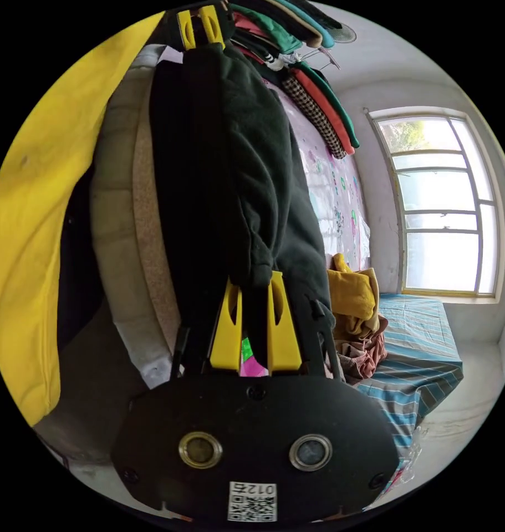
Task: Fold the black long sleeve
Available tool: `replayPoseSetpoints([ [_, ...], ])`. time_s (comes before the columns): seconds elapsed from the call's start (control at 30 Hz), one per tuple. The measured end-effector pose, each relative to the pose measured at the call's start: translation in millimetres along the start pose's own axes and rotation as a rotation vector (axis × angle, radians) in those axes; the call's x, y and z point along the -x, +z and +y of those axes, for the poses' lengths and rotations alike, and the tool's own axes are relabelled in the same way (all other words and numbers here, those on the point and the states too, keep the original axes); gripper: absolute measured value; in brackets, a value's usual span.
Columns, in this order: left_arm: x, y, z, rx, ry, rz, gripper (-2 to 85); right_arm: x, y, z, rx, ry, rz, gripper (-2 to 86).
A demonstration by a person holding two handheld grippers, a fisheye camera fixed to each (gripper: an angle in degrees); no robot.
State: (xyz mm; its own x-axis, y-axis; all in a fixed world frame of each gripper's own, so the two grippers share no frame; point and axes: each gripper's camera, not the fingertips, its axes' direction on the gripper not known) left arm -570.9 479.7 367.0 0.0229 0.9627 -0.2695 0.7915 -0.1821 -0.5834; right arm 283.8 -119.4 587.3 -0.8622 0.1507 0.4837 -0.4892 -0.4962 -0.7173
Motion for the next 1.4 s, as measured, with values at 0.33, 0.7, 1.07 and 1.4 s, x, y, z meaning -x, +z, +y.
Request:
replayPoseSetpoints([
  [0.33,-10.4,-15.4,69.5,0.092,-0.113,-0.072,1.2,12.0,-43.5,47.0,0.003,0.07,0.14,8.7],
  [0.7,119.3,20.4,22.0,-0.022,-0.408,0.162,-0.2,-147.0,-93.8,135.8,-0.031,0.57,-0.056,0.6],
  [1.07,44.6,141.1,-10.7,-0.004,-0.065,0.314,-0.2,-194.2,59.9,193.0,-0.001,1.116,-0.846,0.0],
  [1.4,220.1,221.9,72.8,0.066,-0.701,0.539,-0.1,-307.2,34.2,187.2,-0.097,1.078,-0.74,0.2],
])
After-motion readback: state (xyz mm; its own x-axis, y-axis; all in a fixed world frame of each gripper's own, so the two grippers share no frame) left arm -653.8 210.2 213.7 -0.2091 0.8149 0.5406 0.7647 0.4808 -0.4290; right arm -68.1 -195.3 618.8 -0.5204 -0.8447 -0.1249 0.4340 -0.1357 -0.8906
